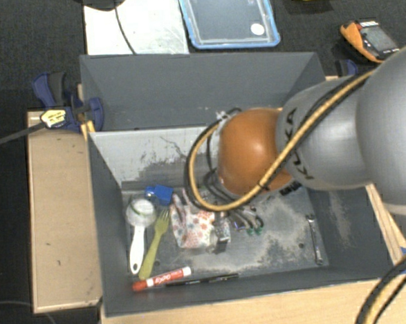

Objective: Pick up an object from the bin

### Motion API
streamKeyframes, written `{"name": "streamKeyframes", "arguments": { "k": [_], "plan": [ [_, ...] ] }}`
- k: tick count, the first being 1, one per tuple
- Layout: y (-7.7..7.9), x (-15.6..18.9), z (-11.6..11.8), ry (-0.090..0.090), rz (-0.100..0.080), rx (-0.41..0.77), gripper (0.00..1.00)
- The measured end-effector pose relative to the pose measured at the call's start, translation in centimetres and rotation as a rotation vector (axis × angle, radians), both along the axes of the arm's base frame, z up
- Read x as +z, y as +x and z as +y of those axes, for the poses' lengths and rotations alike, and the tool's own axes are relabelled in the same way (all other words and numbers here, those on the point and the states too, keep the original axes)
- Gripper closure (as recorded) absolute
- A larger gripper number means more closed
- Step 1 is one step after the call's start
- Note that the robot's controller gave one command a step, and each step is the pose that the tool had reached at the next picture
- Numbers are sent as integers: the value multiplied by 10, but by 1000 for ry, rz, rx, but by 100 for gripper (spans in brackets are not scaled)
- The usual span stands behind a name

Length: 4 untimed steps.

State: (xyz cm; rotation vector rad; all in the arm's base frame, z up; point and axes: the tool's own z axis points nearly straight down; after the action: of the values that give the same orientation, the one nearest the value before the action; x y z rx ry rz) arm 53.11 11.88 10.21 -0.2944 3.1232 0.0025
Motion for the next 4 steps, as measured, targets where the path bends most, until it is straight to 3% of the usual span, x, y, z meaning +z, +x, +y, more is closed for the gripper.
{"name": "streamKeyframes", "arguments": {
  "k": [1,2,4],
  "plan": [
    [8,-32,-2,3,-5,-82,0],
    [7,-29,-2,3,-7,-60,100],
    [6,-16,-2,4,-7,-65,100]
  ]
}}
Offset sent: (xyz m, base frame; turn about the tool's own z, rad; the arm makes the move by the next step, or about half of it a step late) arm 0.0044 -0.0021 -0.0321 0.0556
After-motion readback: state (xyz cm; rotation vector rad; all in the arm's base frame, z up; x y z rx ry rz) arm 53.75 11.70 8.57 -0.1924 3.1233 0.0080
